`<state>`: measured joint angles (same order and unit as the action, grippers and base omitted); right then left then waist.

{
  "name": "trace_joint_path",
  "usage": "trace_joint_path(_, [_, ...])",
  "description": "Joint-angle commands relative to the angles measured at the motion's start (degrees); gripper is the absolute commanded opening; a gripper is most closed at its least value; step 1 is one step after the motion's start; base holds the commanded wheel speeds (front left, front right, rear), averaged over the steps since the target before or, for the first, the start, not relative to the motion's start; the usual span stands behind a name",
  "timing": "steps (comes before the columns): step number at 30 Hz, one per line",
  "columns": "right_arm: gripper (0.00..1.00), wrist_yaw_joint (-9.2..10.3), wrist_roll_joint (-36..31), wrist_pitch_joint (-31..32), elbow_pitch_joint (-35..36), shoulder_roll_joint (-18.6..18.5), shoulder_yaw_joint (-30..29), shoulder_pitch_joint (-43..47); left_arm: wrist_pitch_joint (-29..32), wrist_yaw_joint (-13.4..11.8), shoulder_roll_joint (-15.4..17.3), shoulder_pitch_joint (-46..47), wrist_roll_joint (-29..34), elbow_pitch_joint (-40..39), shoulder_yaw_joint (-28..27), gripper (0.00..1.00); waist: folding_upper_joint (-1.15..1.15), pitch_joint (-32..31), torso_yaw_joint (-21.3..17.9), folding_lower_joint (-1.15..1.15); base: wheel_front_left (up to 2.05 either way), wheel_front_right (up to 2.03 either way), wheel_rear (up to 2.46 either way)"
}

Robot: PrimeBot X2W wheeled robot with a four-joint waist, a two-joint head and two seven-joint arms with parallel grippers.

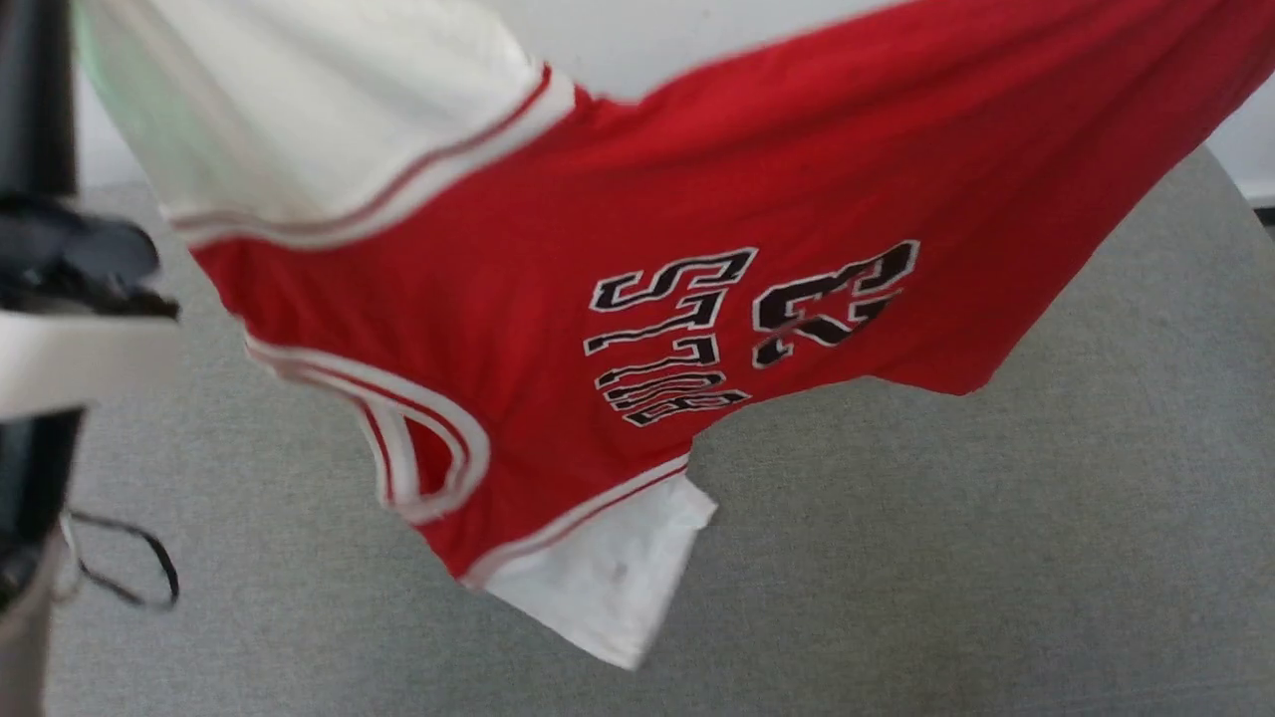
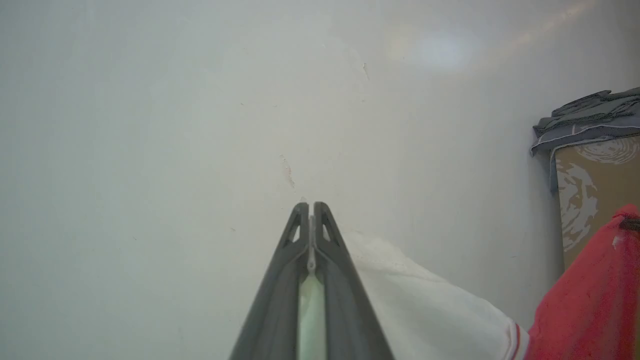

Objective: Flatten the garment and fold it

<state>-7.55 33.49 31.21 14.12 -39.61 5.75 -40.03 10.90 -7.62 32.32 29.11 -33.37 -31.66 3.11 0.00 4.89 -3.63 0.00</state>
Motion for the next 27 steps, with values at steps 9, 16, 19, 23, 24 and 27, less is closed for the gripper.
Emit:
trace_joint_path(9, [0.0,0.06,-1.2,-3.5,-4.3,1.1,-0.3,-8.5,0.5,2.0,1.3,21.3,-0.2,7.3,0.2,0.0,0.0,9.7,-1.8,0.0,0.0,0.0,0.0])
trace_joint_path(16, [0.0,0.06,-2.3,-8.7,-12.5,2.0,1.8,-22.2,-0.1,4.9,-0.4,41.8,0.8,20.0,3.8,0.0,0.0,21.1,-2.3,0.0,0.0,0.0,0.0])
trace_joint_path(19, [0.0,0.06,-3.6,-11.3,-17.8,2.5,4.0,-29.0,-2.2,5.5,-1.6,50.1,2.2,27.0,4.7,0.0,0.0,25.3,-2.0,0.0,0.0,0.0,0.0])
trace_joint_path(23, [0.0,0.06,-4.5,-14.4,-26.4,4.4,6.1,-38.4,-6.6,6.3,-2.9,58.7,4.5,37.1,5.6,0.0,0.0,29.8,-1.4,0.0,0.0,0.0,0.0])
trace_joint_path(24, [0.0,0.06,-4.9,-15.3,-28.4,4.7,6.8,-40.6,-7.8,6.6,-3.3,60.7,4.9,39.5,5.8,0.0,0.0,30.7,-1.2,0.0,0.0,0.0,0.0])
trace_joint_path(27, [0.0,0.06,-6.5,-18.1,-34.3,5.6,9.2,-46.7,-12.1,6.9,-4.4,66.2,6.2,45.4,6.1,0.0,0.0,32.9,-0.8,0.0,0.0,0.0,0.0])
